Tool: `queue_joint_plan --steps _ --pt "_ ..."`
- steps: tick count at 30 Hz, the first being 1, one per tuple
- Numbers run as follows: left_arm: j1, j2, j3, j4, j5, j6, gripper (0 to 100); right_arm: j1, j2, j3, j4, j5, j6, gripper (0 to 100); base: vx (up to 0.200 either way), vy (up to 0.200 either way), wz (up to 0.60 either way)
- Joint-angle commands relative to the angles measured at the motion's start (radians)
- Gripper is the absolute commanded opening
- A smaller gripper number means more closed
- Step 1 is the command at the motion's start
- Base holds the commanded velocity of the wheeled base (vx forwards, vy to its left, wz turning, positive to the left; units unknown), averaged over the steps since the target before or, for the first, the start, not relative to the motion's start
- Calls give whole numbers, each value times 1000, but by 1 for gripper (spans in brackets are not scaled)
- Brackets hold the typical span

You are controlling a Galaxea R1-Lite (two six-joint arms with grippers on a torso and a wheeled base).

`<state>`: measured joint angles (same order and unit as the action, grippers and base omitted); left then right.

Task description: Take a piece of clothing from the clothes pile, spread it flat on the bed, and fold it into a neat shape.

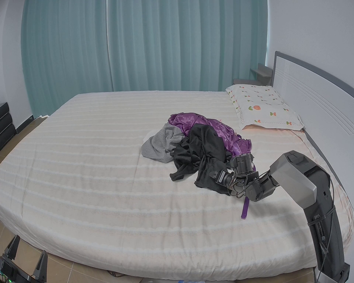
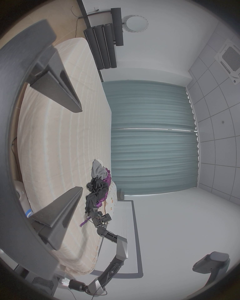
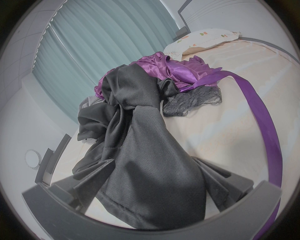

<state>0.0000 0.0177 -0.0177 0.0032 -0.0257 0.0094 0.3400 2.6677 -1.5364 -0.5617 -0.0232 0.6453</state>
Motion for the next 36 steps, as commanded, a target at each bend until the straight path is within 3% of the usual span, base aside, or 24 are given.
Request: queue_joint_plan --steps 1,12,26,36 --pt "0 -18 18 0 1 0 100 -3 6 -8 0 -1 2 0 0 0 0" --pt "0 -18 18 0 0 0 100 -4 -91 90 -17 5 17 0 0 0 0" --pt "0 -18 18 0 1 0 100 40 -471 570 -326 49 169 0 0 0 0" --pt "0 -18 18 0 0 0 100 97 -727 815 -429 60 174 0 0 0 0"
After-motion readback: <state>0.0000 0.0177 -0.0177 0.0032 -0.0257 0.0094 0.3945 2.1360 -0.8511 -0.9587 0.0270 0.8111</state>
